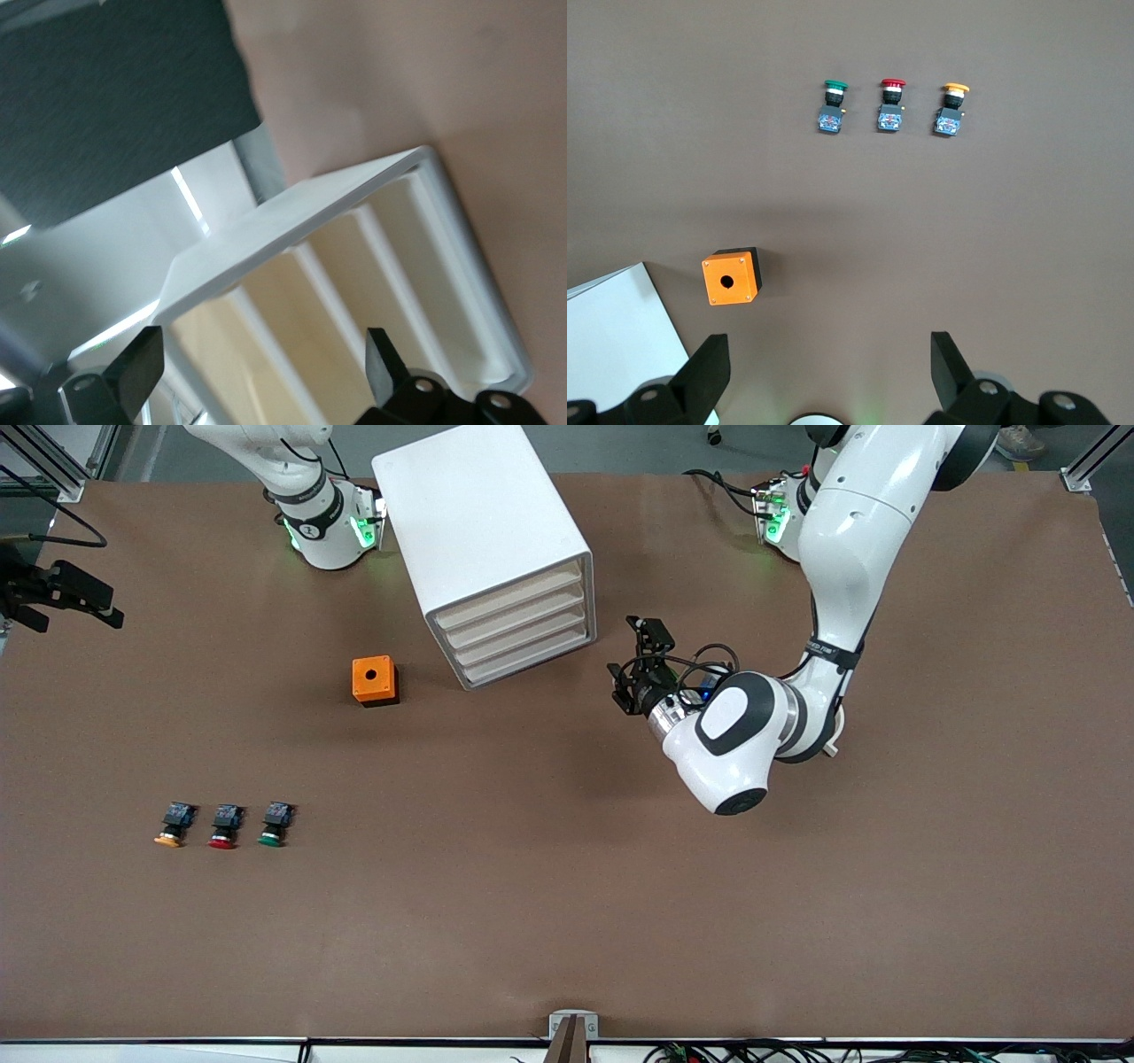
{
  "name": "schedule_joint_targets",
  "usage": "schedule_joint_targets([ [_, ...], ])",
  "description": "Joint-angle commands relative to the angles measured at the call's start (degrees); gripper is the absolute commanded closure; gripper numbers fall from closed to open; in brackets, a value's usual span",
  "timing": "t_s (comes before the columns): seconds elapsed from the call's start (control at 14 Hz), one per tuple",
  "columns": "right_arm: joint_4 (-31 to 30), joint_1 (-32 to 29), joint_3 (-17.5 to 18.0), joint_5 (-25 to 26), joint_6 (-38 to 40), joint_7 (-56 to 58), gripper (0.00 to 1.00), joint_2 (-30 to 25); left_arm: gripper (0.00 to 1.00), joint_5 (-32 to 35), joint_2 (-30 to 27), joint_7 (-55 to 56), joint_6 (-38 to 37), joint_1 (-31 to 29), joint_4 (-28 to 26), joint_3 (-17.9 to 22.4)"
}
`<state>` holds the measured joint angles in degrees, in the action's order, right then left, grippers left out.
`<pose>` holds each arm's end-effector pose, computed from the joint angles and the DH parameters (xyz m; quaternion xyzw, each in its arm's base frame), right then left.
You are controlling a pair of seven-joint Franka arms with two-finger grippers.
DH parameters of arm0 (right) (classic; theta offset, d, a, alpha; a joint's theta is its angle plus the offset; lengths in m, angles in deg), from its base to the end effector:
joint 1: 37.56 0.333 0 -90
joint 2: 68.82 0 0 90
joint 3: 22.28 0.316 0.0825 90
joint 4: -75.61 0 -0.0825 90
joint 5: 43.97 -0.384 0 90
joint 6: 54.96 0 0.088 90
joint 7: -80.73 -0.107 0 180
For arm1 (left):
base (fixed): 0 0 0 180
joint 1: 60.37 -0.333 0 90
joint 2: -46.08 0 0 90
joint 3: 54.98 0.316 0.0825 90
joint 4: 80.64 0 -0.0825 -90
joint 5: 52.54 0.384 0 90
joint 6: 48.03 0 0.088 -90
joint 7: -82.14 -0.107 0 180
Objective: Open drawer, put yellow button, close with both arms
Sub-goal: 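Move the left gripper toward the white cabinet's top drawer handle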
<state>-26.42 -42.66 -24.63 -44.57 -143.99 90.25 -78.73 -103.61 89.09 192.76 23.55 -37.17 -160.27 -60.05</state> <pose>0.4916 -0.0648 0.6151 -0.9994 -0.0184 0.0254 0.0126 0.5253 -0.3831 0.2823 -0.5694 -0.5654 0.5625 0.1993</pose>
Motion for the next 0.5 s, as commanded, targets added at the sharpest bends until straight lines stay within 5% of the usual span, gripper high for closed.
schedule_joint_targets([
  [0.0, -1.5, 0.27, 0.16, 0.16, -0.01, 0.5, 0.0, -1.6, 0.0, -4.46, 2.34, 8.26, -2.32, 0.0, 1.58, 0.06],
  [0.43, -1.5, 0.71, 0.24, 0.16, -0.1, 0.5, 0.0, -1.6, 0.0, -14.4, 5.6, 17.94, -2.85, 0.35, 1.58, 0.14],
])
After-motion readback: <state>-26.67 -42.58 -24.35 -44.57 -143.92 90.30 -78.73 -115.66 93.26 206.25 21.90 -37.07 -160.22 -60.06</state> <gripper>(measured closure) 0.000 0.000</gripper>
